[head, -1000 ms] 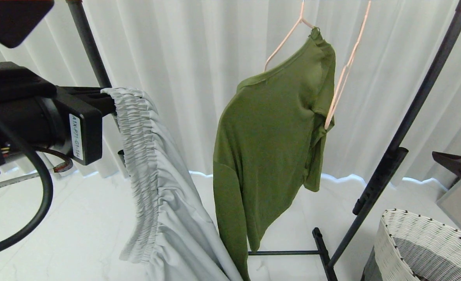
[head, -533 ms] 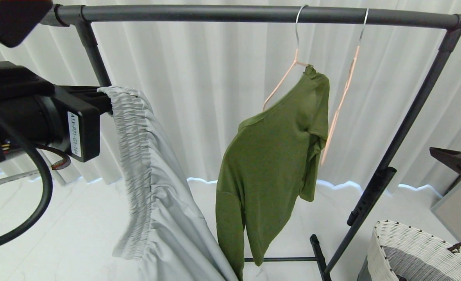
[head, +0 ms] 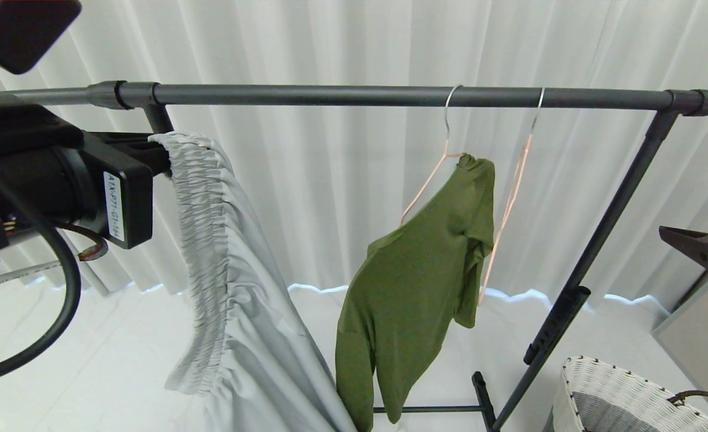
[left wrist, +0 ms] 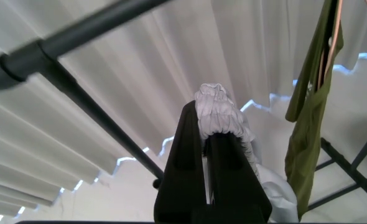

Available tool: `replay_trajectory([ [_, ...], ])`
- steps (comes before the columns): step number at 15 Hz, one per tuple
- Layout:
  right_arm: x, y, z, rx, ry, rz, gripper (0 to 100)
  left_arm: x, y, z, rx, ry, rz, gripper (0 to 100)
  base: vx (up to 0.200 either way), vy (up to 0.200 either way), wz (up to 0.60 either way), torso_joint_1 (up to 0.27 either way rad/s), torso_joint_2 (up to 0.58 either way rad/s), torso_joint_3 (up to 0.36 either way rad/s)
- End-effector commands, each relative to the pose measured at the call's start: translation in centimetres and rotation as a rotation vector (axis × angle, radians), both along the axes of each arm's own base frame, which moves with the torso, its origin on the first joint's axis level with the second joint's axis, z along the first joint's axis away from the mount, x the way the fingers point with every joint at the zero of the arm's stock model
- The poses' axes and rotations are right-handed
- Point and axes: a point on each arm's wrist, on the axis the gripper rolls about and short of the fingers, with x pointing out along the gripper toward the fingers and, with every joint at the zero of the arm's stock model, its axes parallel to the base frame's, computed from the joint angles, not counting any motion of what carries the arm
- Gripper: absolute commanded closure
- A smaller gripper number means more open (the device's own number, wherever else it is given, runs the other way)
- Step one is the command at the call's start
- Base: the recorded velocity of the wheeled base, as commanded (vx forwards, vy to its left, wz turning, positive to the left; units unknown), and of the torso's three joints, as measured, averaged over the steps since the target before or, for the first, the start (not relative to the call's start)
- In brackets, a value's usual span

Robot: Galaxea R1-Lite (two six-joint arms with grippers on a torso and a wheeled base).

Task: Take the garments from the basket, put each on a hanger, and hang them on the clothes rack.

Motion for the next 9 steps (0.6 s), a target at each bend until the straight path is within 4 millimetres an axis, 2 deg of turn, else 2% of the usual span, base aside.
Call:
replay_trajectory([
  [1, 0.1, 0.1, -0.1, -0.003, 0.004, 0.001, 0, 0.0, 0.0, 0.0, 0.001, 0.001, 0.001, 100, 0.000, 0.000, 0.00, 0.246, -0.52, -0.295],
  [4, 0.1, 0.1, -0.7, -0.018, 0.023, 0.002, 0, 0.0, 0.0, 0.0, -0.001, -0.001, 0.001, 100, 0.000, 0.000, 0.00, 0.183, -0.39, -0.207],
  [9, 0.6, 0.7, -1.7, -0.009, 0.078, 0.114, 0, 0.0, 0.0, -0.1, 0.001, 0.001, 0.001, 100, 0.000, 0.000, 0.00, 0.019, -0.04, -0.021],
])
